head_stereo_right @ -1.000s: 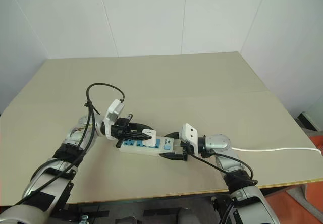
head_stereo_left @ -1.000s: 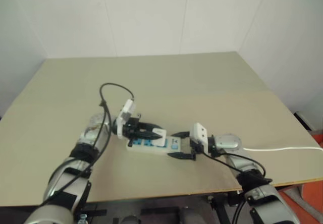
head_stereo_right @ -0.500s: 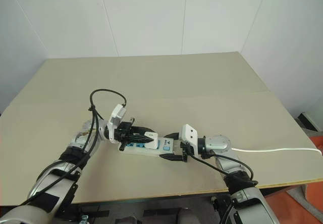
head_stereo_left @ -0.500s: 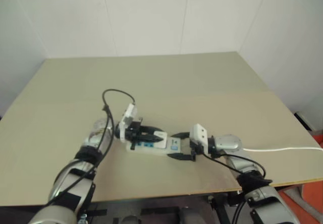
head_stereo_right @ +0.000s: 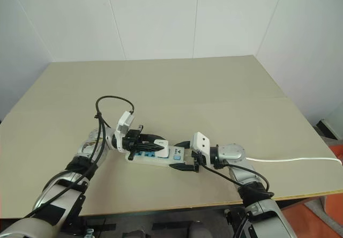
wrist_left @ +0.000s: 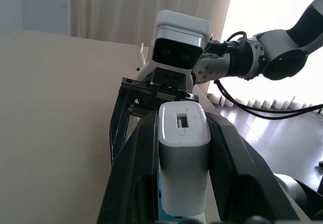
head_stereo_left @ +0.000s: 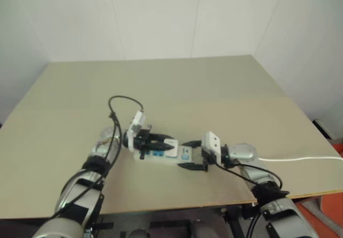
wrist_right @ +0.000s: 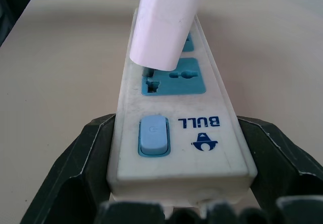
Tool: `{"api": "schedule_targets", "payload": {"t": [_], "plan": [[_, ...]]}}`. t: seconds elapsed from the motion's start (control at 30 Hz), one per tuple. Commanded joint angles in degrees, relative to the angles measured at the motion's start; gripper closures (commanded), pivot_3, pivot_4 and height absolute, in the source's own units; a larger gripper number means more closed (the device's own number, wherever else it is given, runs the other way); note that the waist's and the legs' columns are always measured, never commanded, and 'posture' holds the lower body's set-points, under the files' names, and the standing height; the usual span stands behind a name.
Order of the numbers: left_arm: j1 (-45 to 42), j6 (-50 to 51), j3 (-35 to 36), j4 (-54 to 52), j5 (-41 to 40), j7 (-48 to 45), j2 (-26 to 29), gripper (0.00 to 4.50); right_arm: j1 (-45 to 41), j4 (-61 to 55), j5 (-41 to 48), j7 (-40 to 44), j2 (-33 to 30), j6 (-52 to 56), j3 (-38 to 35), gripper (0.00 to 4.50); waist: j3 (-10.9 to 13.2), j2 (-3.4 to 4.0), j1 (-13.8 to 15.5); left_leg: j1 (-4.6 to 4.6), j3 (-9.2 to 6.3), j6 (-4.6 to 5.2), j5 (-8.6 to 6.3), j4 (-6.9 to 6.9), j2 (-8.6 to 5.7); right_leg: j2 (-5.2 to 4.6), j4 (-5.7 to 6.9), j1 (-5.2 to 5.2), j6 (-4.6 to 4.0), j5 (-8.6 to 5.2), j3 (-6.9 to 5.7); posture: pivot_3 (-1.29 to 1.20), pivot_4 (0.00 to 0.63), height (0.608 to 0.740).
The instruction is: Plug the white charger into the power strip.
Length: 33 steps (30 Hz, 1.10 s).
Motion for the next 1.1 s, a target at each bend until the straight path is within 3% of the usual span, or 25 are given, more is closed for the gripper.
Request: {"api": "schedule_targets", "payload": {"t": [0.03, 1.1], "plan": [[-0.17, -1.04, 0.26, 0.35, -0.27, -0.14, -0.17, 3.5, 1.84, -0.32, -2.27, 0.91, 0.49, 1.21, 3.35, 1.08, 0.0, 0.0, 0.0, 0.0, 0.0, 0.0, 0.0, 0.0, 0.0, 0.0, 0.0, 0.0, 0.0, 0.0, 0.0, 0.0, 0.15, 0.74], [0.88, -10.51, -7.0, 6.03, -1.31, -0.14, 0.33, 3.5, 3.06, -2.09, -2.09, 0.88, 0.44, 2.29, 3.48, 1.08, -0.04, 0.0, 0.1, 0.05, 0.0, 0.04, -0.02, -0.03, 0.0, 0.0, -0.08, 0.08, 0.0, -0.01, -0.01, 0.0, 0.15, 0.74]]}}
